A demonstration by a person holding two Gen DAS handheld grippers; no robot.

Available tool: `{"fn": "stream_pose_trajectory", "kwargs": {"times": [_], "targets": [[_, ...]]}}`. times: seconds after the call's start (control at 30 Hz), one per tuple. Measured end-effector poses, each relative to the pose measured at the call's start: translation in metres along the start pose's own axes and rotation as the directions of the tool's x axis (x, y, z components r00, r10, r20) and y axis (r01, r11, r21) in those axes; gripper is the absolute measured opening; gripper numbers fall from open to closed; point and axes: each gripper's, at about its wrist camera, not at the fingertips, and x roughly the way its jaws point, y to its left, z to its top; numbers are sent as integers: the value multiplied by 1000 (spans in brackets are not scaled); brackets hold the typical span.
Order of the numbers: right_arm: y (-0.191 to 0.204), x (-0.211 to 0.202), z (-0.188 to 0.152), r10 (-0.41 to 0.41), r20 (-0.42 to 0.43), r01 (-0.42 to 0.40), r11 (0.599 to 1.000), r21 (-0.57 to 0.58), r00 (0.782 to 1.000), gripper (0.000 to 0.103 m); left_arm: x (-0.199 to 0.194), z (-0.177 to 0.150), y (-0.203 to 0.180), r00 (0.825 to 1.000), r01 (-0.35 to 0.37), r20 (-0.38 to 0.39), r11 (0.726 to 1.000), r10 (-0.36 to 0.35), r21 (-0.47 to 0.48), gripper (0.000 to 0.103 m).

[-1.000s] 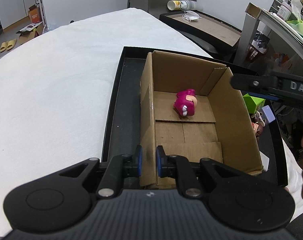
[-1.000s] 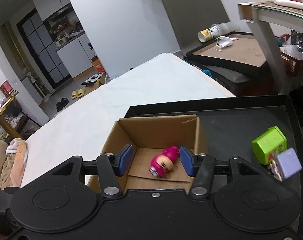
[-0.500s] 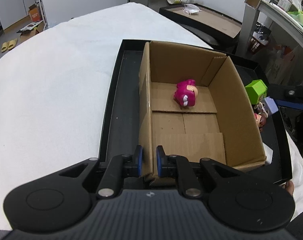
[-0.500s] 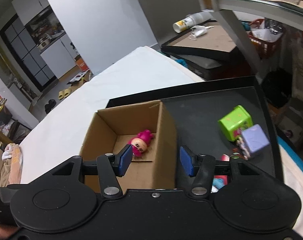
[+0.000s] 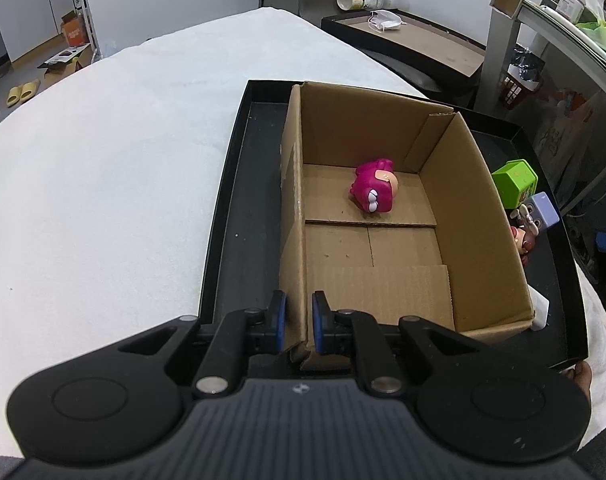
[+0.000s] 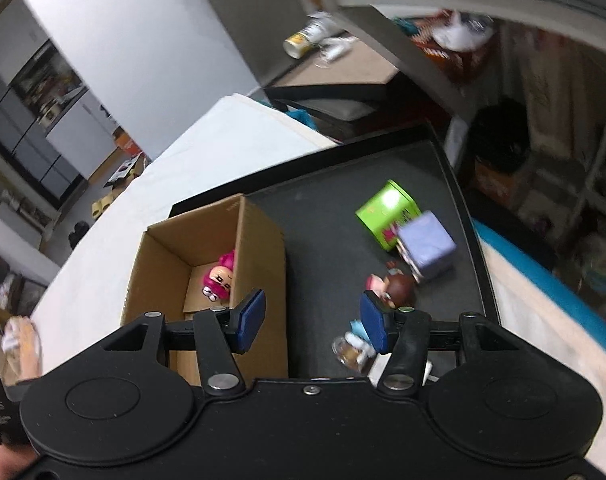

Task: Organize rigid objects
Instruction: 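Move the right gripper back over the white USB charger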

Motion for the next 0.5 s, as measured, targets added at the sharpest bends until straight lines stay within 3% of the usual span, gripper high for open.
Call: {"fn": "stream_pose_trajectory", "kwargs": {"times": [0.23,0.5], "targets": [[-23,6,-9,-85,-51,87,995,54,995,56,-1,0,0,1000,1,5,1000,-1,-1,12],[-41,30,-24,-121,-158,141,983,119,980,57,-3,-1,3,1000,6,10,1000,-6,-4,9]]}}
